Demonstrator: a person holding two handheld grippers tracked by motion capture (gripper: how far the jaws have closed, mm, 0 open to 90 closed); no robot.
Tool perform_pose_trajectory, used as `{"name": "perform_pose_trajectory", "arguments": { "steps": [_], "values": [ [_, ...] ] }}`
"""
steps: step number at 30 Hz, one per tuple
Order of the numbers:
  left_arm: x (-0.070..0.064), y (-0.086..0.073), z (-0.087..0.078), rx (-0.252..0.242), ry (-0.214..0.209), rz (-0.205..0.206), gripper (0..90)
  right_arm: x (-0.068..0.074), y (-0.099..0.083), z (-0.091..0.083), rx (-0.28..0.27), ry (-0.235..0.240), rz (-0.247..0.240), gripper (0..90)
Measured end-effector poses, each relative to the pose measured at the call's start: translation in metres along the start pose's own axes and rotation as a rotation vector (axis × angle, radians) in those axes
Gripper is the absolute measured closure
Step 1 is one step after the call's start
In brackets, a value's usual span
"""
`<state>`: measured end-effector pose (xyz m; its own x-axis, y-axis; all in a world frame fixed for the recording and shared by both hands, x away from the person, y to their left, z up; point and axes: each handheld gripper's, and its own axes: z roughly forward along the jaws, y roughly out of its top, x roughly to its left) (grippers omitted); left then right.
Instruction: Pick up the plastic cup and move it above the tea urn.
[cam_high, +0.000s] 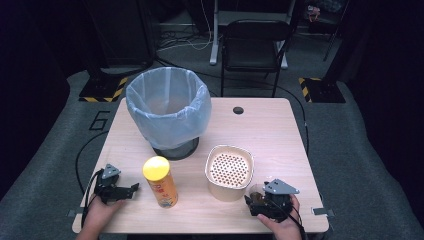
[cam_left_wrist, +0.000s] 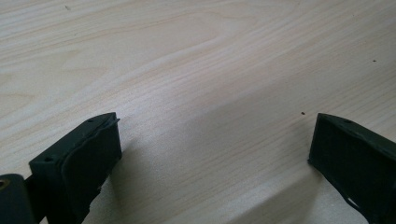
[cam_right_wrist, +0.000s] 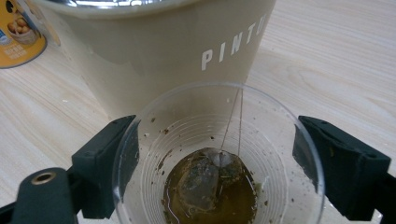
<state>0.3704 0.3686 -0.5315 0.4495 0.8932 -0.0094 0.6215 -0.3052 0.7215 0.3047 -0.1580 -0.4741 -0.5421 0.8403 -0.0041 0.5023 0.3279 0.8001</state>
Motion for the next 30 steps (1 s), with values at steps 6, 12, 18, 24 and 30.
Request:
{"name": "perform_pose_trajectory", "arguments": {
  "steps": [6,12,18,24,30],
  "values": [
    [0.0,0.0,0.0,0.0,-0.001,0.001,2.0,0.005,-0.003,0.006,0.031,-0.021,-0.041,14.8],
    [0.0,0.0,0.0,0.001,-0.001,0.001,2.0,-0.005,-0.007,0.002,0.04,-0.024,-0.055,16.0],
    [0.0,0.0,0.0,0.001,-0.001,0.001,2.0,-0.02,-0.011,-0.007,0.043,0.025,-0.012,21.1],
    [0.0,0.0,0.0,0.001,-0.001,0.001,2.0,-0.017,-0.013,-0.004,0.034,0.052,-0.048,25.0],
    [0.0,0.0,0.0,0.001,-0.001,0.001,2.0,-0.01,-0.011,0.003,0.05,0.059,-0.052,28.5]
  ]
}}
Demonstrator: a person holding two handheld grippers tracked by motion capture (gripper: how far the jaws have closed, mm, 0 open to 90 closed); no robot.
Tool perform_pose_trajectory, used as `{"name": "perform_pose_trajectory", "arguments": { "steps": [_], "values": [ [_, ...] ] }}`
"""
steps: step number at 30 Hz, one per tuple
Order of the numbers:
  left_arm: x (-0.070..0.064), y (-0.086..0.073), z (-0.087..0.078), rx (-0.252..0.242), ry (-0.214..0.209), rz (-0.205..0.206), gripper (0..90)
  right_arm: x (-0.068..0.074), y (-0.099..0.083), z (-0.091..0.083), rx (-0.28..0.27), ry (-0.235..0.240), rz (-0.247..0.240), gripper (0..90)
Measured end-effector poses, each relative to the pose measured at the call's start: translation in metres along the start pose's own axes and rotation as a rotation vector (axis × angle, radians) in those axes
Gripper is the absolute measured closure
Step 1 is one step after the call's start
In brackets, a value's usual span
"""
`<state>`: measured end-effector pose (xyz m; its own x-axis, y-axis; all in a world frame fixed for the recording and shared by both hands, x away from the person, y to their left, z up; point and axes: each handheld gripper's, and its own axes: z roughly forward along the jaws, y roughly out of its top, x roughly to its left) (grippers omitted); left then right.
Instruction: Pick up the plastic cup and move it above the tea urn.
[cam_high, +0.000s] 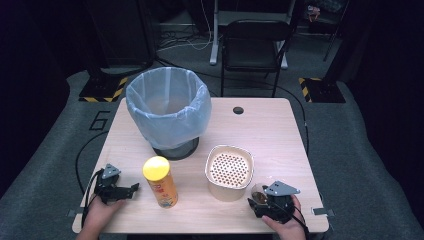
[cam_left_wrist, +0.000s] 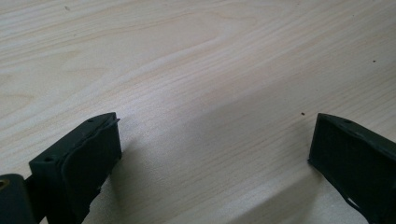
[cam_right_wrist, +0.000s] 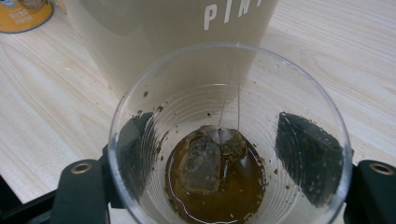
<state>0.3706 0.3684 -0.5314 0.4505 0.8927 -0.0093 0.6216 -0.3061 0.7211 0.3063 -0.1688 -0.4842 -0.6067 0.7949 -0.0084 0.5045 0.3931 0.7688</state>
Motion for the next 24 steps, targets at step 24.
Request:
{"name": "perform_pose_trajectory", "arguments": {
  "steps": [24],
  "values": [
    [0.0,0.0,0.0,0.0,0.0,0.0,2.1,-0.013,0.009,-0.017,-0.023,0.034,-0.05,36.8]
  ]
}}
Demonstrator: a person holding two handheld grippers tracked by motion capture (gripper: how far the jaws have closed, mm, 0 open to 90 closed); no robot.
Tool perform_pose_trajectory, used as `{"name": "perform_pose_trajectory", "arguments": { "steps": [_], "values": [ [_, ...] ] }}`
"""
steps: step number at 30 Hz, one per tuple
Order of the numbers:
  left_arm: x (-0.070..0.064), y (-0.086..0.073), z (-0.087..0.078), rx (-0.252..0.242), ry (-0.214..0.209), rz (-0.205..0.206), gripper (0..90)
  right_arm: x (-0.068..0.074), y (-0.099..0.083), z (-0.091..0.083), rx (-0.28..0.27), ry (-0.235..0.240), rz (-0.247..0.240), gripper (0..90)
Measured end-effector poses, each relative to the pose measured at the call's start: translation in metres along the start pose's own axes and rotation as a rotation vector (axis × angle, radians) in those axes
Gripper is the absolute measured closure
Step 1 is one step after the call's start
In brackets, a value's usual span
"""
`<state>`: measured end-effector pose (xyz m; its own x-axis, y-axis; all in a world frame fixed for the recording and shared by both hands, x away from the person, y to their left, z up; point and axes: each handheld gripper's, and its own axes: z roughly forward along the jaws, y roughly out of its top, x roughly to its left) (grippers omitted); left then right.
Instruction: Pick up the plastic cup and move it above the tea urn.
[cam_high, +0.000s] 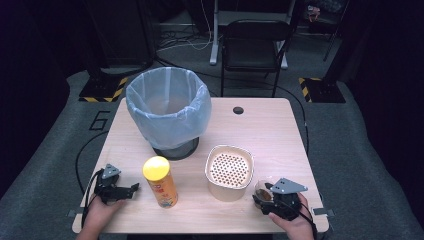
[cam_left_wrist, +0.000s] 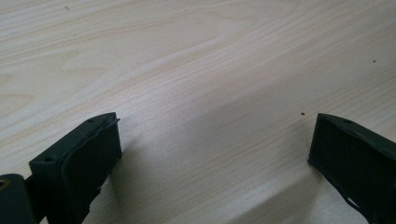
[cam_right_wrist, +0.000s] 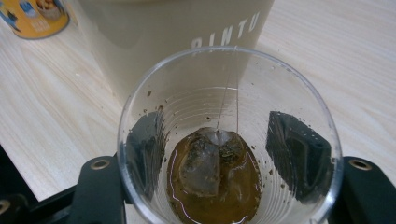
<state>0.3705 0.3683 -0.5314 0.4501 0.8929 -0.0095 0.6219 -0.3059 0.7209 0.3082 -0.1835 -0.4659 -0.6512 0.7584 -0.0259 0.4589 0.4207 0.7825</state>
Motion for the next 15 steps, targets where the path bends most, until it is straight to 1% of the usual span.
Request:
{"name": "perform_pose_trajectory", "arguments": {
  "steps": [1,4,6,9,11,12,13,14,15],
  "values": [
    [0.0,0.0,0.0,0.001,0.0,0.001,2.1,-0.002,0.002,-0.002,-0.01,0.007,0.008,36.8],
    [0.0,0.0,0.0,0.0,0.0,0.0,2.1,-0.008,0.007,-0.007,-0.02,0.035,0.012,35.9],
    [0.0,0.0,0.0,0.0,0.0,0.0,2.1,-0.014,0.011,-0.009,-0.036,0.05,-0.004,35.6],
    [0.0,0.0,0.0,0.0,0.0,0.0,2.1,-0.026,0.021,-0.013,-0.032,0.066,-0.003,35.0],
    [0.0,0.0,0.0,0.0,0.0,0.0,2.1,-0.033,0.027,-0.016,-0.033,0.069,-0.022,34.2],
    [0.0,0.0,0.0,0.0,0.0,0.0,2.1,-0.036,0.029,-0.017,-0.037,0.069,-0.021,33.8],
    [0.0,0.0,0.0,0.0,0.0,0.0,2.1,-0.042,0.034,-0.019,-0.045,0.081,-0.025,33.2],
    [0.0,0.0,0.0,0.0,0.0,0.0,2.1,-0.045,0.037,-0.021,-0.056,0.086,-0.018,32.7],
    [0.0,0.0,0.0,0.0,0.0,0.0,2.1,-0.05,0.04,-0.023,-0.064,0.099,-0.028,32.1]
  ]
}}
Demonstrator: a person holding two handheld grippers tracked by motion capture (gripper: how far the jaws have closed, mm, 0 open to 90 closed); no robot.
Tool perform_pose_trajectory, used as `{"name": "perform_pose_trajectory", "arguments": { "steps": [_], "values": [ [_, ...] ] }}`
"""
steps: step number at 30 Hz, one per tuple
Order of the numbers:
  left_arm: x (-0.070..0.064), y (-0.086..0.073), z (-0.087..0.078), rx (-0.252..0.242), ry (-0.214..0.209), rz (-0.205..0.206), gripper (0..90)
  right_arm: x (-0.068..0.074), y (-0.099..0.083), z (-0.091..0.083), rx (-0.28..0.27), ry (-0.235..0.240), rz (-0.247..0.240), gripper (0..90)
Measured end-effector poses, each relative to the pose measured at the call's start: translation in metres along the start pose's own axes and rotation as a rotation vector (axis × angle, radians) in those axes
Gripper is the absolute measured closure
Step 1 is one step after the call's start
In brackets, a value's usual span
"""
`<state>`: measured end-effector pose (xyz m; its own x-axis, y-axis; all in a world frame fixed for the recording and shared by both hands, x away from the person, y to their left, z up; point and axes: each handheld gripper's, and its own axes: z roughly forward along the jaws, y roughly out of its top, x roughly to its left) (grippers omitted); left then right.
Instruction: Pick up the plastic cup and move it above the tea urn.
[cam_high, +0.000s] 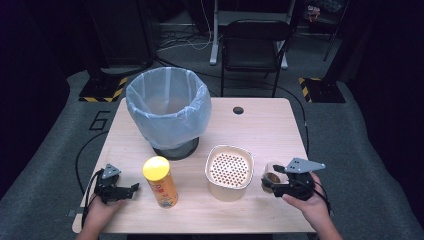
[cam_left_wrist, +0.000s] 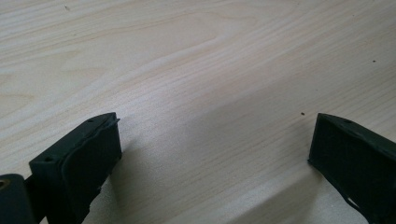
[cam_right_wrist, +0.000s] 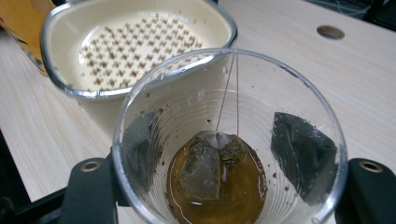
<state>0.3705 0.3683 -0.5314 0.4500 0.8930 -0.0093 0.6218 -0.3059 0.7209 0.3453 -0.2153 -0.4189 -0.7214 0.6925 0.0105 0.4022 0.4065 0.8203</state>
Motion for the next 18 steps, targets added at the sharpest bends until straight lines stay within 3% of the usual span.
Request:
{"name": "perform_pose_trajectory", "arguments": {
  "steps": [12,18],
  "values": [
    [0.0,0.0,0.0,0.0,0.0,0.0,2.1,-0.015,0.025,-0.001,-0.034,0.012,-0.043,29.6],
    [0.0,0.0,0.0,-0.001,0.0,0.0,2.1,-0.018,0.037,0.004,-0.031,0.012,-0.037,28.7]
  ]
}}
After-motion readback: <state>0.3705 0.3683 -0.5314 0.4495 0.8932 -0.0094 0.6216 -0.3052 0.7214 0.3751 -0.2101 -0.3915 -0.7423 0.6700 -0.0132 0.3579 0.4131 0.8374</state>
